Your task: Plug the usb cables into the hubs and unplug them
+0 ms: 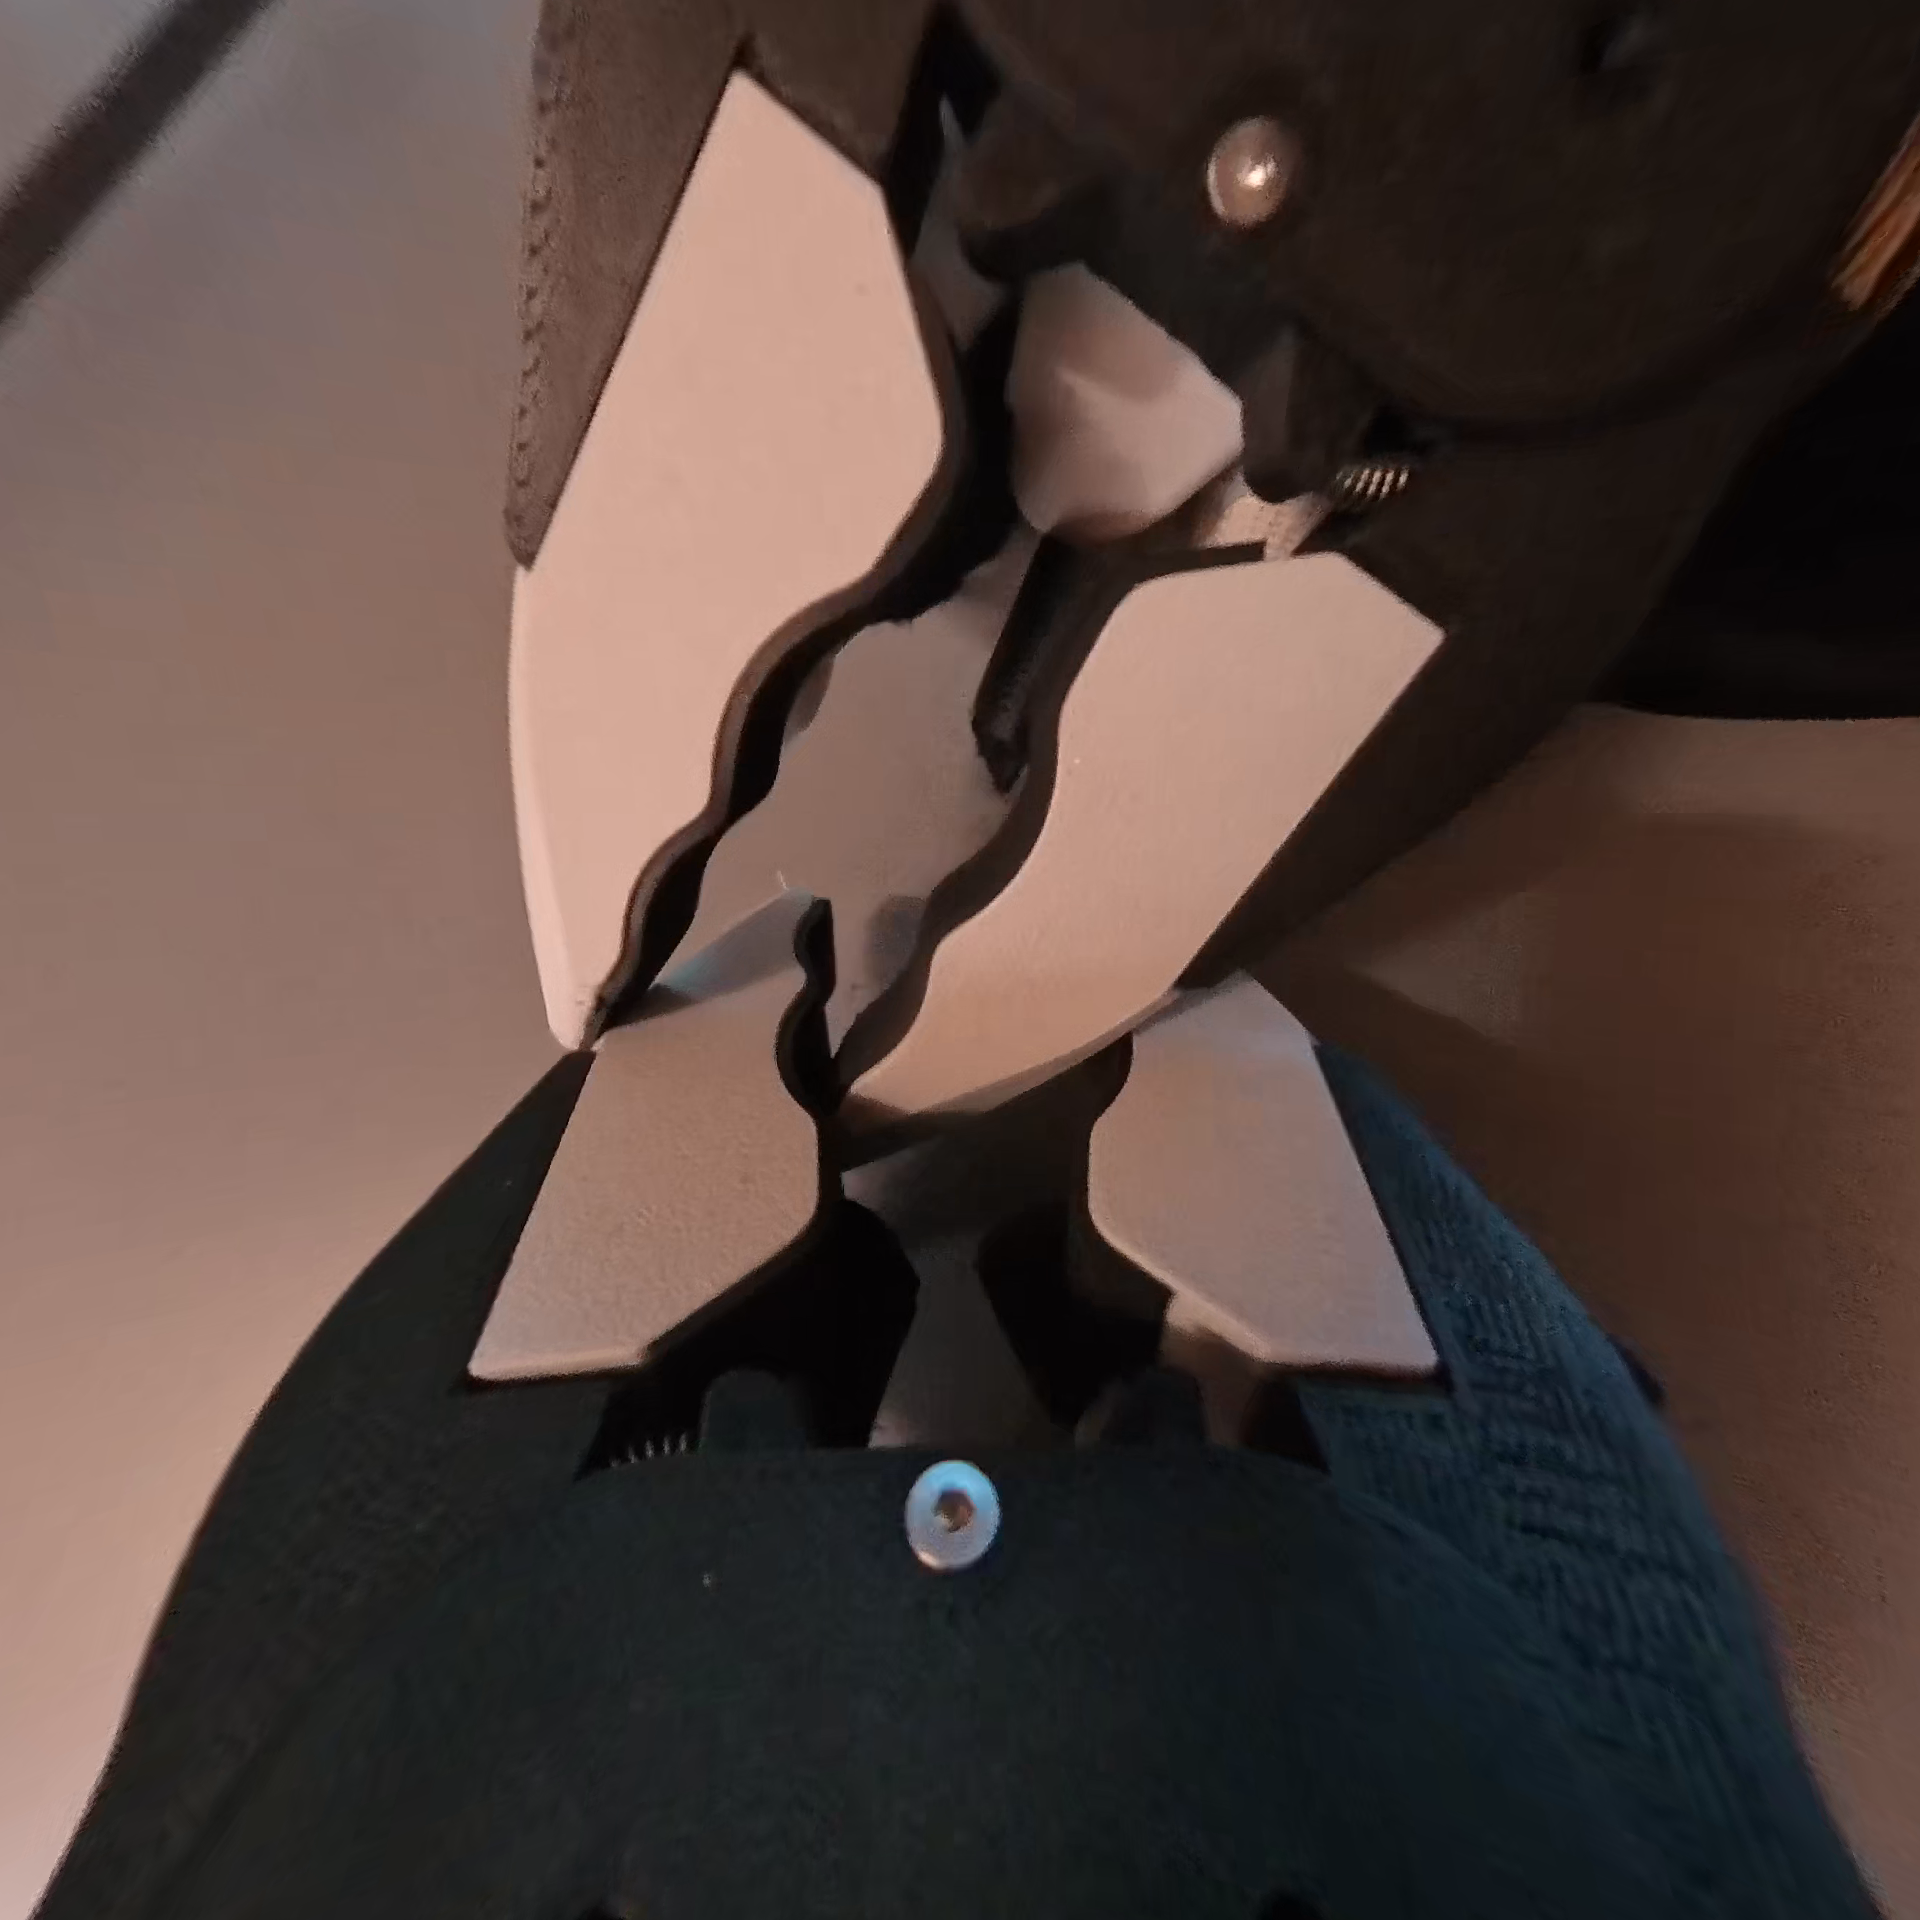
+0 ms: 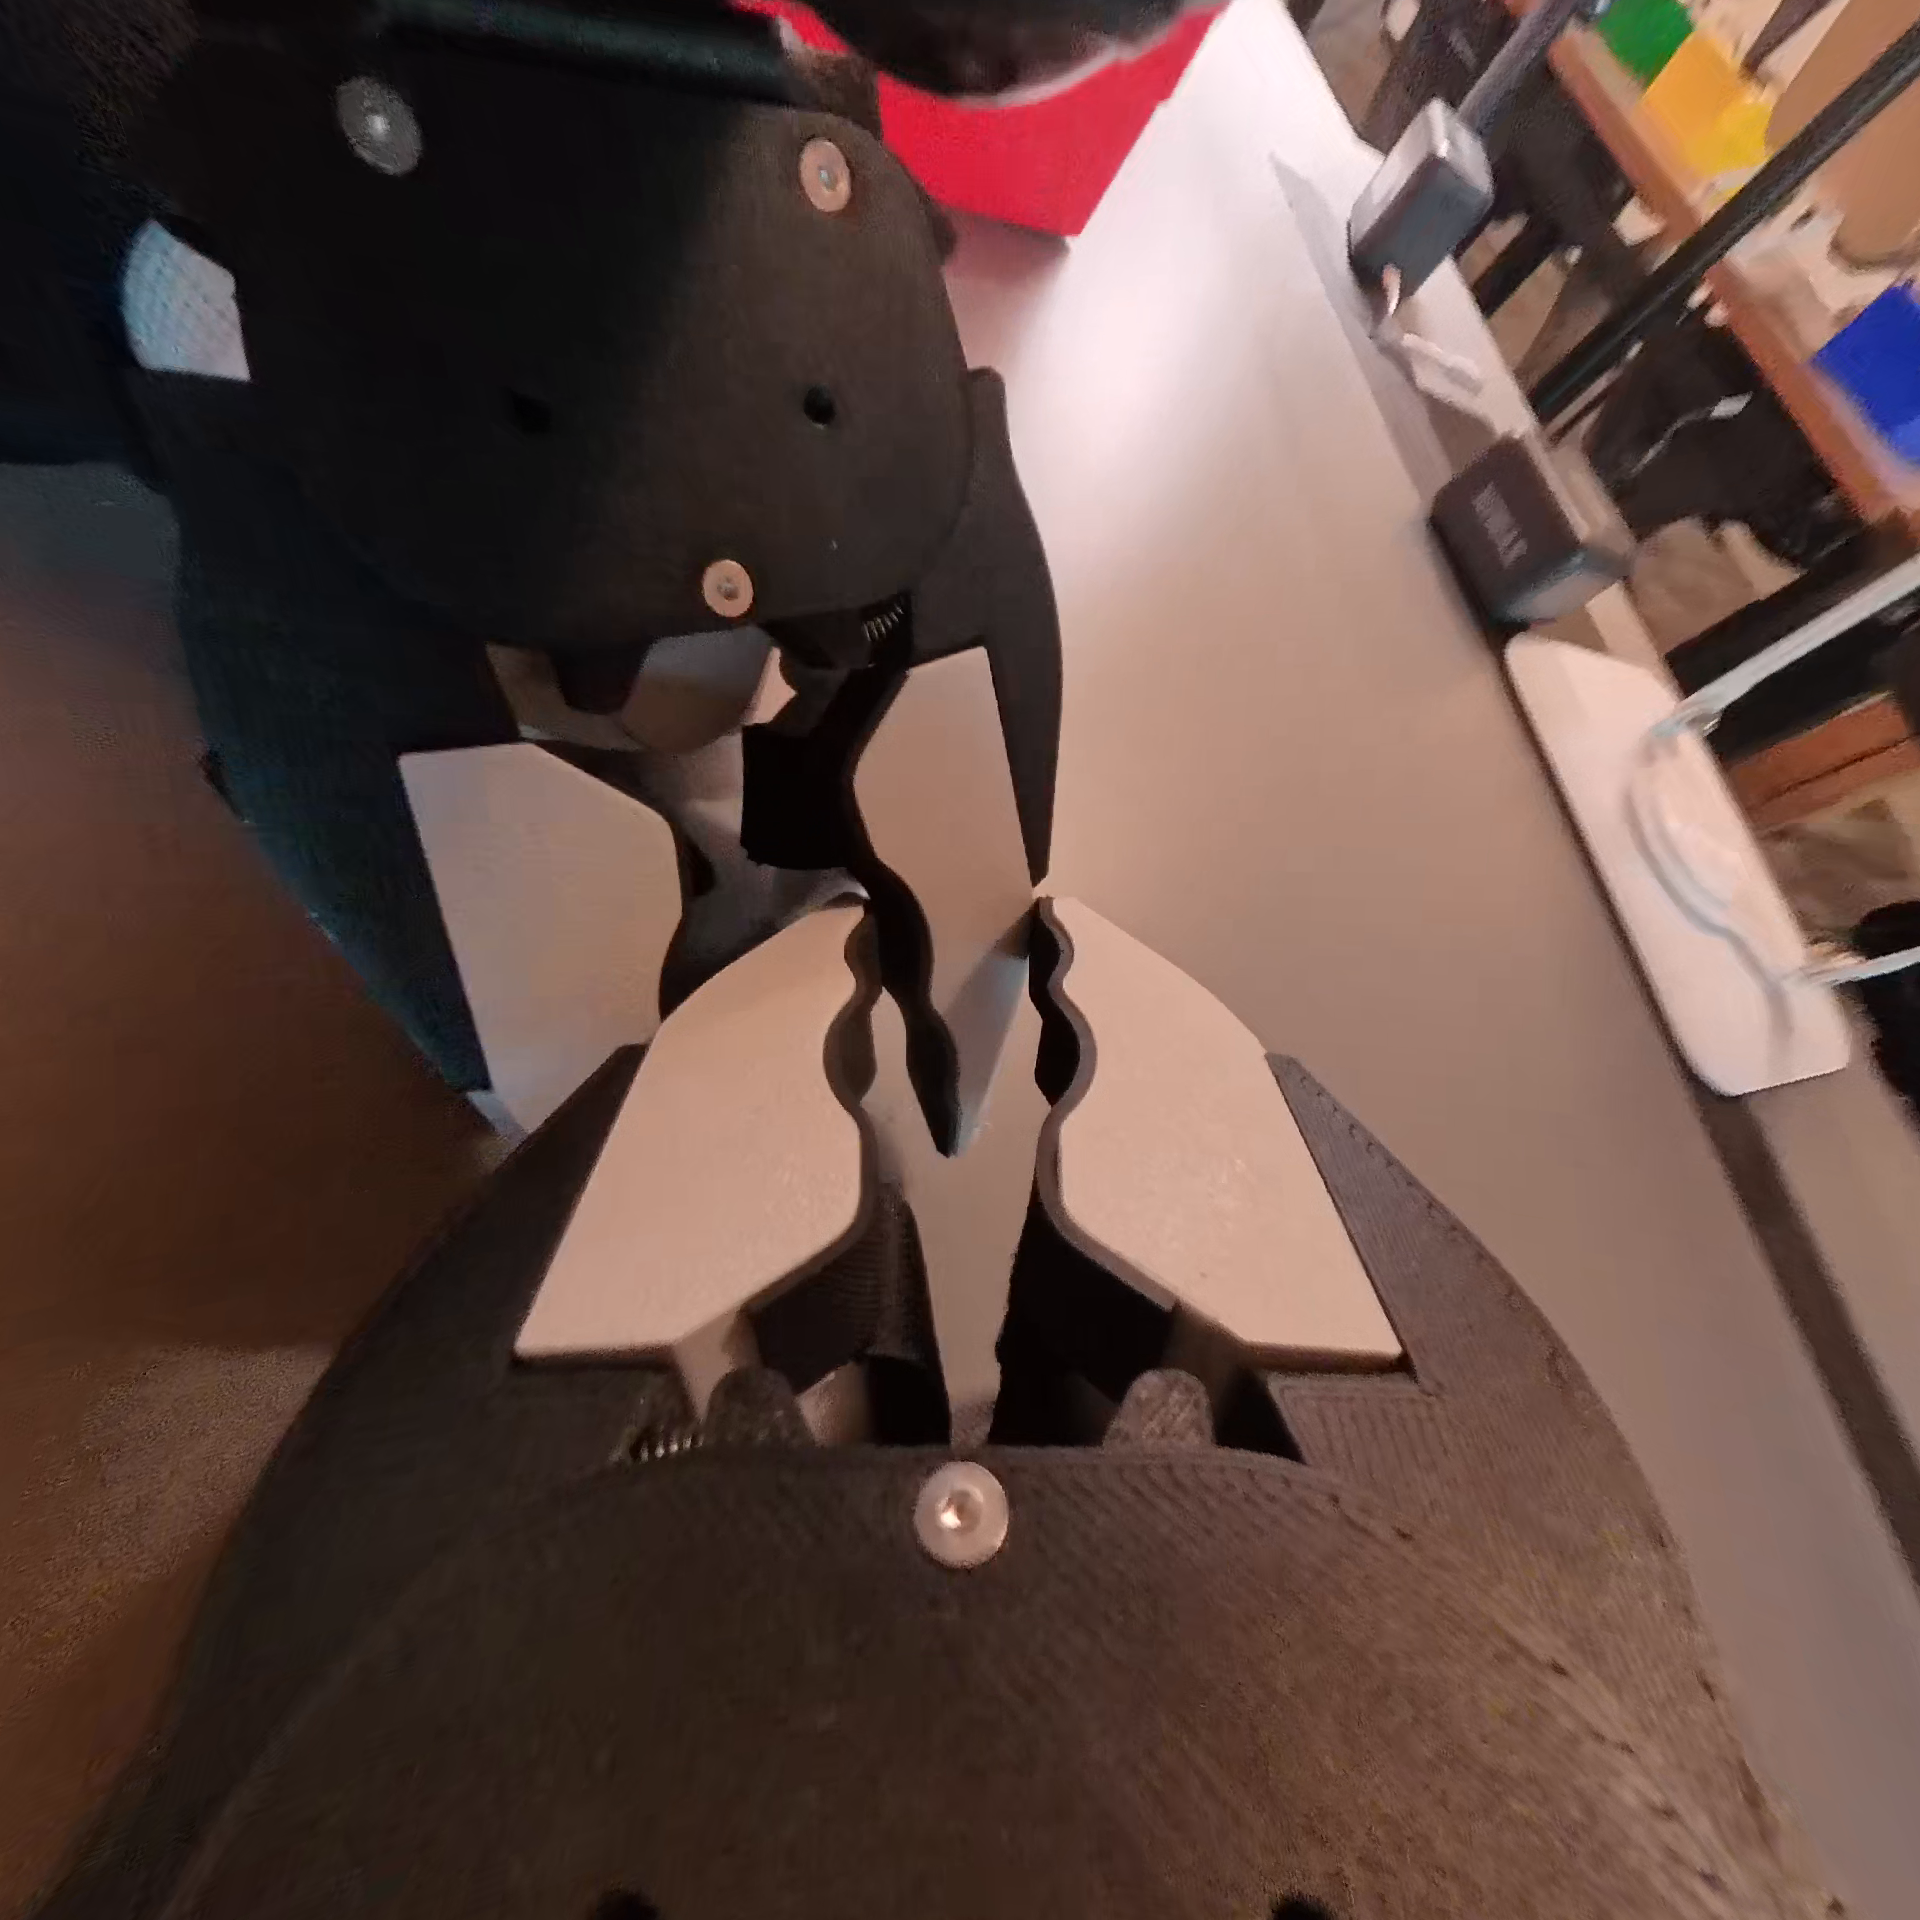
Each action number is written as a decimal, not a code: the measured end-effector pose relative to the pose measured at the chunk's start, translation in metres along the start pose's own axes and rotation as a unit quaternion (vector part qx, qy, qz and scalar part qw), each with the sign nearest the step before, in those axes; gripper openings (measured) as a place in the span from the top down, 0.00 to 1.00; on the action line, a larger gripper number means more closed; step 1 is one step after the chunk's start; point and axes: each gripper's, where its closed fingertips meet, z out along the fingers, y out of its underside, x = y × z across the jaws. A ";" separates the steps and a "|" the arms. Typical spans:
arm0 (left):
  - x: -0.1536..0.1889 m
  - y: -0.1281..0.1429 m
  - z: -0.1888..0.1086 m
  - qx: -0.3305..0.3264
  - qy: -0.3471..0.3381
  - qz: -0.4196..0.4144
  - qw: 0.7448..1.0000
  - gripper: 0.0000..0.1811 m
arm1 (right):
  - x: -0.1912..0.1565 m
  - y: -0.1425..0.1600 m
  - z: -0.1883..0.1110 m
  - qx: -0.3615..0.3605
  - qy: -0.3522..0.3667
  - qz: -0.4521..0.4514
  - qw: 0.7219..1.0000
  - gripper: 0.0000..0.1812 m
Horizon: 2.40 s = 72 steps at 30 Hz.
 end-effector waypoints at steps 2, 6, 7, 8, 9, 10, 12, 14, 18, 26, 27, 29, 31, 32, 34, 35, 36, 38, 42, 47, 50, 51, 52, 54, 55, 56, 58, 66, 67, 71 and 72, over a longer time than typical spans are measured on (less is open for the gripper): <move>-0.005 -0.007 -0.007 0.024 -0.048 0.045 0.998 0.78 | 0.001 -0.011 -0.006 0.019 0.016 -0.023 0.999 0.85; -0.006 -0.060 -0.048 0.148 -0.138 0.165 0.965 0.79 | 0.013 -0.059 -0.039 0.101 0.061 -0.033 0.992 0.83; -0.001 -0.077 -0.064 0.193 -0.161 0.199 0.947 0.80 | 0.017 -0.074 -0.051 0.138 0.069 -0.004 0.988 0.76; 0.003 -0.091 -0.081 0.233 -0.185 0.210 0.931 0.78 | 0.023 -0.087 -0.067 0.174 0.081 0.024 0.981 0.68; 0.006 -0.103 -0.099 0.274 -0.197 0.196 0.920 0.68 | 0.028 -0.096 -0.083 0.202 0.093 0.044 0.974 0.59; 0.006 -0.113 -0.118 0.313 -0.202 0.163 0.913 0.53 | 0.033 -0.100 -0.101 0.218 0.111 0.060 0.968 0.51; 0.004 -0.122 -0.153 0.369 -0.196 0.082 0.905 0.27 | 0.043 -0.097 -0.137 0.230 0.156 0.089 0.956 0.41; 0.004 -0.123 -0.195 0.436 -0.192 0.029 0.879 0.22 | 0.053 -0.073 -0.175 0.197 0.224 0.106 0.949 0.37; -0.002 -0.098 -0.266 0.485 -0.254 -0.016 0.837 0.35 | 0.061 0.031 -0.248 -0.002 0.376 0.176 0.910 0.42; 0.000 -0.028 -0.358 0.458 -0.389 -0.048 0.798 0.67 | 0.002 0.153 -0.264 -0.218 0.335 0.312 0.862 0.94; -0.001 -0.019 -0.367 0.457 -0.400 -0.062 0.792 0.71 | 0.005 0.151 -0.259 -0.213 0.332 0.304 0.867 0.94; 0.000 -0.014 -0.387 0.480 -0.396 -0.069 0.780 0.76 | 0.013 0.149 -0.250 -0.224 0.324 0.291 0.872 0.93; 0.001 -0.008 -0.398 0.492 -0.383 -0.090 0.777 0.82 | 0.023 0.146 -0.236 -0.232 0.316 0.269 0.880 0.92; 0.000 -0.004 -0.402 0.491 -0.385 -0.098 0.775 0.84 | 0.027 0.143 -0.227 -0.234 0.313 0.265 0.881 0.92; -0.002 0.002 -0.406 0.481 -0.397 -0.100 0.775 0.84 | 0.034 0.135 -0.208 -0.238 0.305 0.257 0.885 0.91; -0.002 0.004 -0.409 0.478 -0.405 -0.097 0.773 0.84 | 0.035 0.129 -0.198 -0.243 0.298 0.254 0.888 0.90; -0.002 0.005 -0.412 0.476 -0.415 -0.092 0.769 0.83 | 0.036 0.123 -0.188 -0.248 0.292 0.250 0.890 0.90; 0.000 0.006 -0.418 0.471 -0.431 -0.080 0.766 0.81 | 0.034 0.108 -0.165 -0.248 0.279 0.247 0.894 0.88; -0.001 0.014 -0.425 0.435 -0.461 -0.071 0.771 0.81 | 0.020 0.062 -0.108 -0.188 0.230 0.264 0.918 0.85; 0.002 0.021 -0.427 0.413 -0.446 -0.071 0.791 0.81 | 0.001 0.007 -0.042 -0.172 0.183 0.222 0.942 0.82; 0.003 0.028 -0.431 0.392 -0.459 -0.066 0.794 0.80 | -0.011 -0.023 -0.005 -0.161 0.152 0.201 0.954 0.82; 0.003 0.030 -0.434 0.387 -0.466 -0.061 0.793 0.80 | -0.014 -0.033 0.006 -0.158 0.141 0.194 0.958 0.82; 0.004 0.032 -0.436 0.380 -0.470 -0.056 0.795 0.80 | -0.018 -0.043 0.017 -0.154 0.129 0.187 0.962 0.82; 0.006 0.036 -0.438 0.362 -0.472 -0.049 0.803 0.79 | -0.026 -0.062 0.039 -0.143 0.104 0.175 0.969 0.82; 0.006 0.039 -0.440 0.351 -0.478 -0.045 0.804 0.79 | -0.030 -0.072 0.050 -0.137 0.089 0.169 0.972 0.82; 0.007 0.042 -0.441 0.336 -0.483 -0.042 0.807 0.79 | -0.034 -0.081 0.060 -0.130 0.073 0.163 0.975 0.82; 0.007 0.050 -0.442 0.298 -0.491 -0.035 0.818 0.77 | -0.042 -0.099 0.079 -0.116 0.041 0.154 0.980 0.82; 0.015 0.085 -0.424 0.164 -0.455 -0.019 0.875 0.66 | -0.080 -0.163 0.128 -0.012 -0.112 0.167 0.979 0.79; 0.016 0.092 -0.416 0.145 -0.435 -0.024 0.888 0.64 | -0.082 -0.175 0.124 0.027 -0.132 0.189 0.973 0.81; 0.012 0.142 -0.388 -0.014 -0.383 -0.034 0.923 0.62 | -0.059 -0.217 0.069 0.216 -0.103 0.226 0.944 0.76; 0.009 0.154 -0.382 -0.049 -0.372 -0.037 0.926 0.63 | -0.056 -0.221 0.050 0.253 -0.086 0.221 0.938 0.73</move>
